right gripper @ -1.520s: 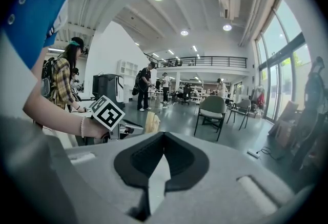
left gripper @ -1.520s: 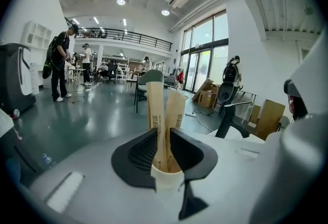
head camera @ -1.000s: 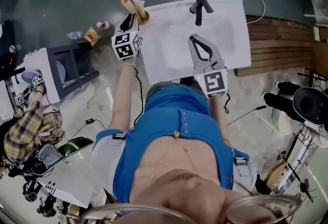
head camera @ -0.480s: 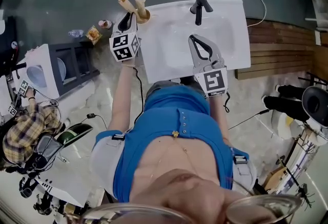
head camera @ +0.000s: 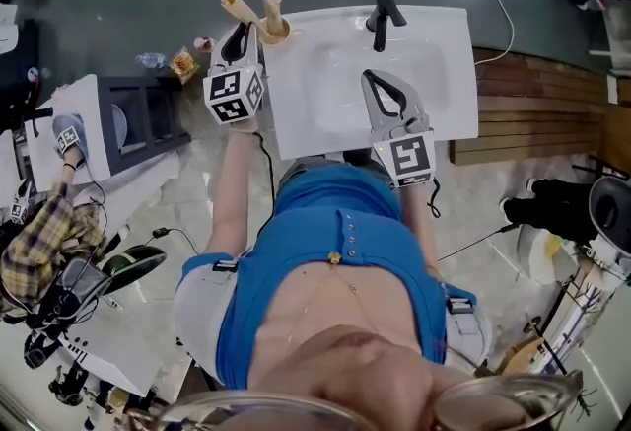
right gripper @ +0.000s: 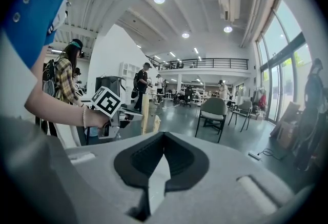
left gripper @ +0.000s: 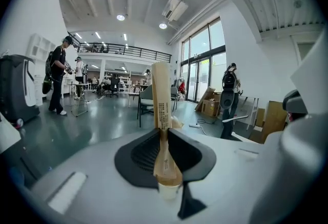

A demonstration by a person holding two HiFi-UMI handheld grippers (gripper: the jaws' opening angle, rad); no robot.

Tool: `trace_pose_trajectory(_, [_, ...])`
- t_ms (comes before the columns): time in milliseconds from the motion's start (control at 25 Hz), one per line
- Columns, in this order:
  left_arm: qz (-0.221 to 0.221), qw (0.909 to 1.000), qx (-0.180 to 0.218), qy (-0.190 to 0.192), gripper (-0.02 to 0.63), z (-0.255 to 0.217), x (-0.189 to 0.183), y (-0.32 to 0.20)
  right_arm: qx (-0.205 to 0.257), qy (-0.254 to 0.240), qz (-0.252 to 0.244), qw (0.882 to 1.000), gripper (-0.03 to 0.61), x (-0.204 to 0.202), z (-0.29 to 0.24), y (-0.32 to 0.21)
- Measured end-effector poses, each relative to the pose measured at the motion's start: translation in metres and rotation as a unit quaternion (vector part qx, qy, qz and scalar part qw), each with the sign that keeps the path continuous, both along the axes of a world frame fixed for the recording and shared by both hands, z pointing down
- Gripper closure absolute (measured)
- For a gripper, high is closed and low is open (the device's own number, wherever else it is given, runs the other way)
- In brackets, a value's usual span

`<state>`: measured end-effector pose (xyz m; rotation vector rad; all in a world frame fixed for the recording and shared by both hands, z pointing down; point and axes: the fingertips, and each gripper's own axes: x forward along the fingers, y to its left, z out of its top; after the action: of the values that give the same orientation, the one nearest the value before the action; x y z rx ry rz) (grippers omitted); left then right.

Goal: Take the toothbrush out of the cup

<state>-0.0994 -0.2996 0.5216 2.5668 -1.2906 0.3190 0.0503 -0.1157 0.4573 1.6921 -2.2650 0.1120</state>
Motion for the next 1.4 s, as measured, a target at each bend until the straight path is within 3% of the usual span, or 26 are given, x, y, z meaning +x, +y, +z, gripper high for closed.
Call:
trace_pose_trajectory(440, [-0.008,0.9993,0.032,0.016,0.567,-0.044,-0.001,0.022,0.01,-0.004,-0.021,1.0,0.577,0.008,-0.005,0.002])
trace_pose_trajectory(920, [-0.023,0.9993,0.023,0.018,0.569,-0.049,-0.01,0.045,0.012,-0.007,-0.044,0.999,0.578,0.007,-0.01,0.001])
trace_pose_trajectory(1400, [-0.026,0.9995,-0.019,-0.004,0.571,-0.022,-0.017,0.071,0.012,-0.008,-0.077,0.997,0.578,-0.003,-0.005,-0.004])
